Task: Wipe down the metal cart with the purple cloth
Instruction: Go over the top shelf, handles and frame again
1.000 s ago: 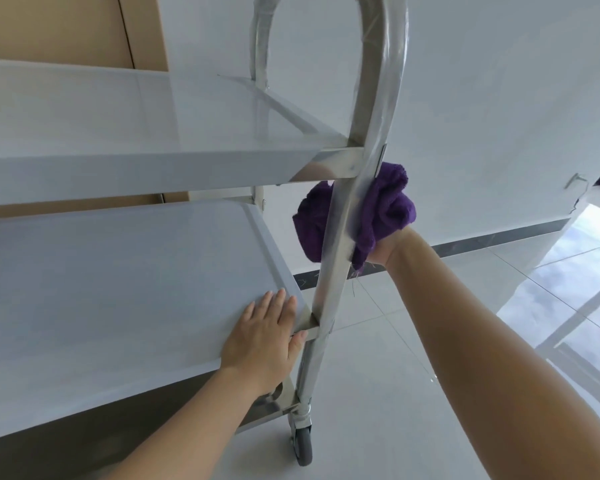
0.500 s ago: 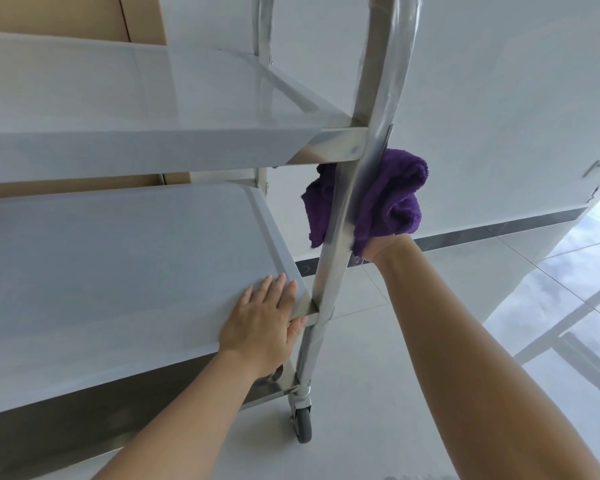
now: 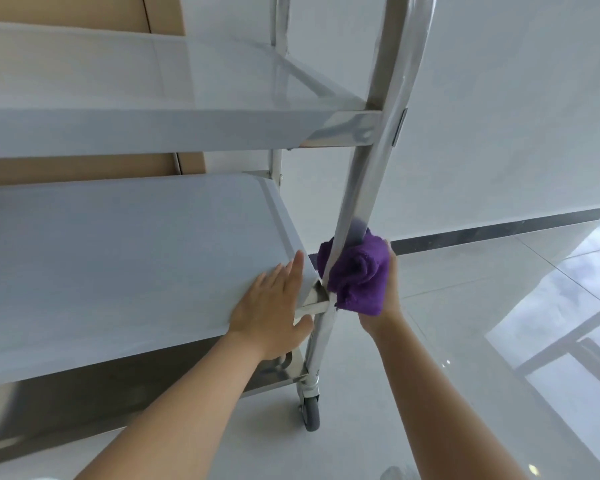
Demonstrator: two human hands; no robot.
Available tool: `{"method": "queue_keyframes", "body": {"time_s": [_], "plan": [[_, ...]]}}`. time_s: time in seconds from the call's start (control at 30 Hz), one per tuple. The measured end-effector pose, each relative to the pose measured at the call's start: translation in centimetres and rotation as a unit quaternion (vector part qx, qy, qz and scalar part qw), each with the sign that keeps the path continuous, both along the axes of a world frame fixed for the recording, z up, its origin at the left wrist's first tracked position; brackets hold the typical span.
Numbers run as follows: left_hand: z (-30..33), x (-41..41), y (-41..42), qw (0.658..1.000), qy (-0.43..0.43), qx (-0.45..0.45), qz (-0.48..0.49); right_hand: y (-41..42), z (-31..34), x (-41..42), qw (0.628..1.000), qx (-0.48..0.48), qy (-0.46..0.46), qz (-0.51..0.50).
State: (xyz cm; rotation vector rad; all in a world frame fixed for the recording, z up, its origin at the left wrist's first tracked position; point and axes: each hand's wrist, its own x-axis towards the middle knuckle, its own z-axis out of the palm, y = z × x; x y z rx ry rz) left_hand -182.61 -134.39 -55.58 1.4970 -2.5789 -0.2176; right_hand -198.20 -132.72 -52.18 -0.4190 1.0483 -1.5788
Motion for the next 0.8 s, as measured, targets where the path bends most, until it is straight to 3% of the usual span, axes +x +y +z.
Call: {"method": "queue_keyframes", "body": {"time_s": [0.17,0.23,0.3,0.33,0.37,0.43,0.47,0.53,0.6,0.67,0.8], "plan": [[0.5,0.7,-0.3,0.996,0.078,0.019,-0.030,3.8,-3.3,-0.3,0.985,0.041,0.086,-0.144],[0.6,1.5,-0.1,0.994,0.099,0.024,-0.031,5.6,-3.3,0.1,0.977,-0.018,0.145,-0.158],[0.3,3.0,0.2,0.996,0.088,0.003,-0.019,6.8,-3.2,1.1,0.944,-0.109,0.279,-0.138],[0.1,4.1,0.4,0.997,0.070,-0.014,-0.014,6.9,-3.1,1.7,0.906,-0.162,0.373,-0.118],[-0.1,5.2,0.6,0.998,0.048,-0.032,-0.012,6.6,-3.0,2.2,0.840,-0.220,0.485,-0.102],[-0.2,7.5,1.0,0.998,0.010,-0.063,-0.003,5.1,-3.6,2.7,0.650,-0.359,0.664,-0.082],[-0.3,8.5,1.2,0.997,-0.001,-0.073,0.004,4.0,-3.9,2.8,0.572,-0.405,0.710,-0.070],[-0.4,10.1,1.4,0.996,-0.014,-0.085,0.022,1.9,-4.5,3.2,0.480,-0.418,0.770,-0.042],[-0.4,10.8,1.7,0.996,-0.019,-0.079,0.042,1.0,-4.9,3.8,0.462,-0.333,0.822,0.008],[-0.5,10.9,2.0,0.996,-0.023,-0.056,0.063,1.2,-4.5,4.3,0.487,-0.241,0.834,0.092],[-0.9,11.0,2.4,0.995,-0.046,-0.038,0.085,0.4,-2.1,3.1,0.491,-0.188,0.804,0.277]]}}
